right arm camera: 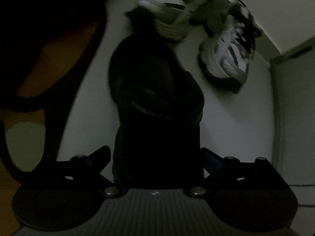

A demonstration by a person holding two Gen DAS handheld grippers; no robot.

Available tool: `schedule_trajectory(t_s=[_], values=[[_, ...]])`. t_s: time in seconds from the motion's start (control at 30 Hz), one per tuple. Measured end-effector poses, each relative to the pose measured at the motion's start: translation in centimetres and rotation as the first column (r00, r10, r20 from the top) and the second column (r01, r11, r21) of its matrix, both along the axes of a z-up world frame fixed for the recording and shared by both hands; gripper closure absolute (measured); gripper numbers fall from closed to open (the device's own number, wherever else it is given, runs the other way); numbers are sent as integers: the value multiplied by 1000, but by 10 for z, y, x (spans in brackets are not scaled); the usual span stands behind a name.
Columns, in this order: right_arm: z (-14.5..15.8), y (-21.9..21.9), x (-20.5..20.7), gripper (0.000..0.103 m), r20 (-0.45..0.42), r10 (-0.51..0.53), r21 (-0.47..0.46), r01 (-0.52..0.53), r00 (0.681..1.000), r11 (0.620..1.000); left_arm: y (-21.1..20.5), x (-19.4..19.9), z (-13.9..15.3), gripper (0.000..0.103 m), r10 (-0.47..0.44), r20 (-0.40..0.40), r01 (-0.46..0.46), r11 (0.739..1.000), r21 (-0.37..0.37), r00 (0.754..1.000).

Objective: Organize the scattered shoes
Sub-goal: 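Lower the clogs beside the sneakers with both grippers at the wall, then set the black clog in the right gripper beside the sneakers and open it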

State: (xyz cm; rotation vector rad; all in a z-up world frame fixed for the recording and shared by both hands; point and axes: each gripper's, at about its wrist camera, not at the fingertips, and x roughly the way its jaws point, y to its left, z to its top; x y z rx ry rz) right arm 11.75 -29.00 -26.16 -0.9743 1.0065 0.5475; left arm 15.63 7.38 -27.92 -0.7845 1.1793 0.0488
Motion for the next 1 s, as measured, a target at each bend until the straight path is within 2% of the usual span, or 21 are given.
schedule_trajectory(t_s=[0.07,0.13,0.2,0.27,0.43,0.67,0.77,0.83,0.9,1.0], values=[[0,-2,3,8,-2,-19,17,19,1000,1000,2,0,-2,9,4,-2,-4,1000,-12,1000],[9,2,5,6,41,-37,64,34,998,997,6,-1,-5,9,10,-4,-10,999,-31,1000],[16,5,6,0,70,-36,111,28,997,993,8,-2,-7,9,13,-4,-14,999,-43,1000],[19,5,15,0,48,-51,169,42,998,985,9,-2,-8,8,15,-4,-15,999,-47,1000],[8,11,41,0,-18,-32,130,34,999,991,15,-15,-9,8,22,0,-22,998,-55,1000],[-12,28,47,0,-60,-63,102,69,996,992,22,-7,-10,8,-12,-13,11,999,-50,1000],[-21,40,48,6,-73,-101,33,104,992,994,19,-4,-9,11,-10,-22,9,999,-40,1000],[-20,40,39,7,-119,-78,33,82,990,996,20,-5,-9,16,0,-23,-1,999,-45,1000],[-19,40,28,7,-160,-45,33,51,986,998,21,-6,-9,16,10,-25,-11,999,-50,1000],[-17,40,8,7,-167,-22,28,27,986,999,22,-6,-10,14,15,-31,-17,999,-50,999]])
